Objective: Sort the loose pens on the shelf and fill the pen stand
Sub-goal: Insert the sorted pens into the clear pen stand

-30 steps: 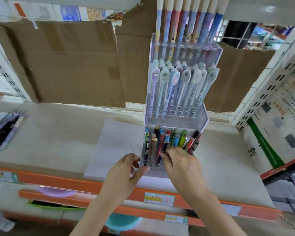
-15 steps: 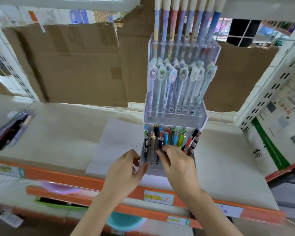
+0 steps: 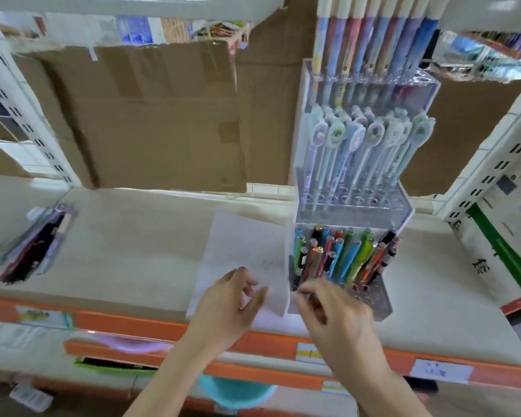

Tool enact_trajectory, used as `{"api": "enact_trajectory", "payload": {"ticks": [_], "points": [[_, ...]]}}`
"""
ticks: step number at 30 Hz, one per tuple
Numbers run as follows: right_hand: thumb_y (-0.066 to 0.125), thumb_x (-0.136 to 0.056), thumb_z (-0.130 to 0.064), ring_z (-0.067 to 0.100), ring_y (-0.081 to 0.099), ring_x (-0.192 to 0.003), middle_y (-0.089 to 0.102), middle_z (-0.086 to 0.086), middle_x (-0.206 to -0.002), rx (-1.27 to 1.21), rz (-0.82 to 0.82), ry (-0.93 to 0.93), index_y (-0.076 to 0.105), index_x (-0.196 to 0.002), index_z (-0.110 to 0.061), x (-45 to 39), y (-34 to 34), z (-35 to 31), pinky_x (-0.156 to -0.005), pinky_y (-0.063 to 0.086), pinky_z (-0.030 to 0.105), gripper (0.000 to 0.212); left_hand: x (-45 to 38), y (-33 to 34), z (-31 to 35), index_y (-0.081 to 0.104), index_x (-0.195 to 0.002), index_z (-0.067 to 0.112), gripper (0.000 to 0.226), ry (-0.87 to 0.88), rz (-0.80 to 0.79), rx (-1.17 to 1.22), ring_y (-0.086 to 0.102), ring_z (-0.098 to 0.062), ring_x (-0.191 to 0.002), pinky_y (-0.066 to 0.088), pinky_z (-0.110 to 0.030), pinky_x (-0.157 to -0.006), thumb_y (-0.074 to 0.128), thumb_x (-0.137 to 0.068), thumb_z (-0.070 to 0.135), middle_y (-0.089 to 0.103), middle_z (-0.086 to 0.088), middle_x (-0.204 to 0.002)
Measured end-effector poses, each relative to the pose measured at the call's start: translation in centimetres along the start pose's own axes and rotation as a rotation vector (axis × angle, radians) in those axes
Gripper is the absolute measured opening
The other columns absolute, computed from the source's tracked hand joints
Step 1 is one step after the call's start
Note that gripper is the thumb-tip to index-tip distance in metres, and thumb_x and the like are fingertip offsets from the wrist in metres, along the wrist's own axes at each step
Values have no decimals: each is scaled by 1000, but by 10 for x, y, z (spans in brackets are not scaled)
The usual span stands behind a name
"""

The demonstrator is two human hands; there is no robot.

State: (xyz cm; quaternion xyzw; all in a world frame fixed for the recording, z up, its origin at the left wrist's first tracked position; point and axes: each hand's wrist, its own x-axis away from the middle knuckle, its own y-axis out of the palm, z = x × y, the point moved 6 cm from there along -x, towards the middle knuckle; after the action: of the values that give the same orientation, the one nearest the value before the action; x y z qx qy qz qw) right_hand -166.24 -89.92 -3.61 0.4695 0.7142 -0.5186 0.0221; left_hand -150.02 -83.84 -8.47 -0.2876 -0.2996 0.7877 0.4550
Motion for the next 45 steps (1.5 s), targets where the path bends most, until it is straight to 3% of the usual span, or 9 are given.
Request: {"api": "enact_trajectory", "payload": {"ticks": [3,5,8,12,20,25,29,39,45], "points": [[46,-84,-33,13,55,-47,58,-7,-65,42,-187,-182,60,-75,-21,-12,54,-50,-39,41,25,21,4,-33,-39,57,-88,17,34,-27,36,-70,56,-14,-67,45,-29,-63,45,-78,47,56,8,-77],[62,-74,-30,12,57,-45,57,-6,-63,113,-340,-268,61,-70,-22,-26,100,-79,-34,39,20,8,6,-66,-69,59,-85,14,30,-30,91,-149,57,-18,-64,45,-27,-60,48,-77,41,57,4,-74],[85,-51,-28,13,61,-49,58,-4,-64,224,-520,-353,63,-71,-22,-49,157,-123,-36,39,21,30,6,-124,-124,61,-78,9,18,-58,216,-353,60,-27,-63,49,-30,-57,59,-71,24,59,-4,-70],[43,-94,-17,30,58,-103,54,9,-113,212,-665,-392,50,-116,-12,-68,212,-169,-75,46,37,24,0,-203,-197,60,-101,-2,28,-333,312,-549,54,-43,-99,46,-45,-81,63,-82,18,58,-22,-104],[38,-97,-23,32,55,-110,53,8,-120,185,-706,-357,50,-121,-13,-84,259,-201,-84,44,38,29,-15,-249,-303,27,-138,4,94,-867,-41,-490,33,-36,-125,34,-42,-100,60,-74,64,33,-18,-134],[38,-96,-25,31,56,-110,53,5,-121,178,-663,-268,49,-123,-16,-94,262,-201,-84,45,37,30,-33,-245,-300,29,-132,1,71,-744,131,-508,36,-34,-124,34,-39,-98,62,-80,35,39,-19,-131],[38,-96,-26,32,56,-109,54,6,-120,172,-654,-231,51,-120,-16,-98,261,-199,-84,46,38,29,-46,-239,-306,12,-144,-1,79,-738,39,-498,43,-32,-127,37,-38,-100,56,-86,30,40,-17,-140],[40,-96,-25,31,59,-102,56,4,-116,54,-540,-143,57,-116,-17,-98,233,-187,-84,46,35,27,-55,-229,-282,35,-116,-1,35,-647,95,-434,58,-38,-102,39,-32,-68,50,-93,21,58,-20,-111],[47,-92,-28,26,61,-92,65,2,-97,-261,-460,180,66,-100,-14,-87,202,-144,-78,44,32,25,-52,-196,-175,40,-80,12,12,-470,293,265,44,-21,-55,30,-28,-50,50,-84,7,47,-6,-65]]}}
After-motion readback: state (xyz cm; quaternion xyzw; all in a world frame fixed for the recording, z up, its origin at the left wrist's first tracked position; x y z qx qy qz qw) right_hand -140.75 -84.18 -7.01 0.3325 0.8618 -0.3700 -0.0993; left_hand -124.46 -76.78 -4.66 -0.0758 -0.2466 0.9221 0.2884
